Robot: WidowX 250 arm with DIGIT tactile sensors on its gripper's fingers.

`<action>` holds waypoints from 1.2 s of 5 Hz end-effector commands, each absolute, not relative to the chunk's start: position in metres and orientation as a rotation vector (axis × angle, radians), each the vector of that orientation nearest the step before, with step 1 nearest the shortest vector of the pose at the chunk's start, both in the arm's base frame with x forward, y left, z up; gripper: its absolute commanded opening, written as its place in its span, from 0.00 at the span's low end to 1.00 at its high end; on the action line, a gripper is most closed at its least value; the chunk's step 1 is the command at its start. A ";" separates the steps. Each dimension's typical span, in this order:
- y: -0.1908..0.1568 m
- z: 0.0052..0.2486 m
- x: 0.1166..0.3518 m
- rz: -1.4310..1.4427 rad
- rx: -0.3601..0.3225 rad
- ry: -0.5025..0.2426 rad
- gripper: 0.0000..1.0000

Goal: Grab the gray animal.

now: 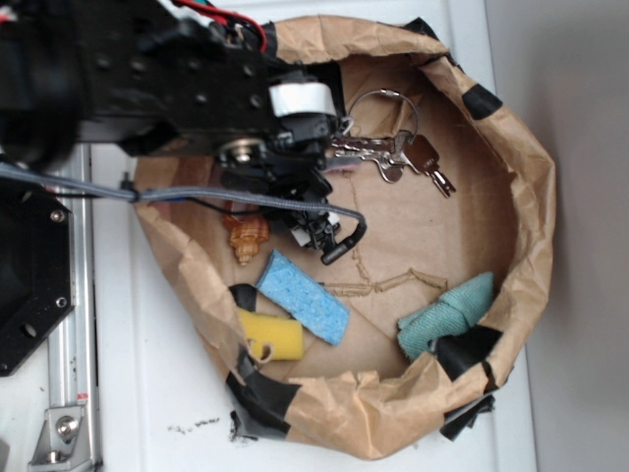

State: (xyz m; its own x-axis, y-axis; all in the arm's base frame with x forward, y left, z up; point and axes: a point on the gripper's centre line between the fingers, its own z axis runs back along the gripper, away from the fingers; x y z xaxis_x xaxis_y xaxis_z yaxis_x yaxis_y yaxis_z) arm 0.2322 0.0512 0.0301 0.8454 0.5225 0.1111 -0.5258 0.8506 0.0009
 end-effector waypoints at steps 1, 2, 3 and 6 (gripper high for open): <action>0.052 0.020 0.235 0.519 0.106 -0.133 1.00; 0.048 0.021 0.232 0.520 0.131 -0.136 0.00; 0.048 0.038 0.234 0.476 0.102 -0.142 0.00; -0.021 0.169 0.284 0.125 0.037 -0.303 0.00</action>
